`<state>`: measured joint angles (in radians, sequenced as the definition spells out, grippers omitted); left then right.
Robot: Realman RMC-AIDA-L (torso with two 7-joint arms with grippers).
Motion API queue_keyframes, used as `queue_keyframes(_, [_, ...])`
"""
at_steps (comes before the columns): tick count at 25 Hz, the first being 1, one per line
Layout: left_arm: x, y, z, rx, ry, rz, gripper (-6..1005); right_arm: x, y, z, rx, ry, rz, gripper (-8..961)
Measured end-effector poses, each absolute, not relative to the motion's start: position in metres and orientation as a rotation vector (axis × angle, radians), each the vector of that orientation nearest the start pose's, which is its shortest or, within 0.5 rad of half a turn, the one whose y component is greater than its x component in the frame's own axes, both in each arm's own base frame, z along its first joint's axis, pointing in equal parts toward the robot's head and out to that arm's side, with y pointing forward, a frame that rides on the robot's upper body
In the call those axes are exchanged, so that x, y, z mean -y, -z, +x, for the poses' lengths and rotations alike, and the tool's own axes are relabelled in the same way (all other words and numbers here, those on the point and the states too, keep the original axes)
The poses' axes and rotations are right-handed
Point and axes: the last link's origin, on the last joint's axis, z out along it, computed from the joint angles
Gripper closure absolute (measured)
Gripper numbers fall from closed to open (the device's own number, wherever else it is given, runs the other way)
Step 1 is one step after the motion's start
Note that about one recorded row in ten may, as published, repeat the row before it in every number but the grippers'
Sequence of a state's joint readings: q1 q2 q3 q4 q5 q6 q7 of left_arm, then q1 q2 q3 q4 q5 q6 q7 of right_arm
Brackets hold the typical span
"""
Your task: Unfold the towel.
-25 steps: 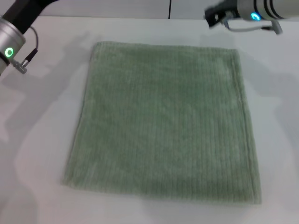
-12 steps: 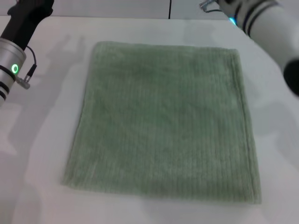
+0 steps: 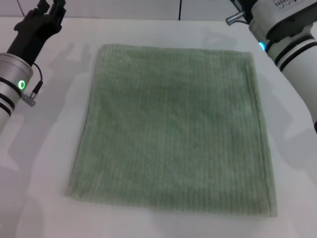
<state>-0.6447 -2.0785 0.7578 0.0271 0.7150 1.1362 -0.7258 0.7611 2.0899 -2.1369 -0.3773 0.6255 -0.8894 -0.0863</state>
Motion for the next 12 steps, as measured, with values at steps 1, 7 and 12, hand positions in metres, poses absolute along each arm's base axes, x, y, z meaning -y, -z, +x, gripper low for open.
queue_keyframes(1, [-0.3884, -0.0008, -0.2915, 0.848, 1.061, -1.596, 543, -0.4269, 0.0526, 0.1601, -0.134, -0.774, -1.865, 924])
queue_keyframes(7, [-0.3887, 0.0, -0.2907, 0.845, 1.059, -1.602, 541, -0.4244, 0.0552, 0.1591, -0.121, -0.776, -1.881, 865])
queue_keyframes(12, [-0.3886, 0.0, -0.2909, 0.847, 1.059, -1.601, 534, -0.4241, 0.0559, 0.1602, -0.126, -0.772, -1.885, 725])
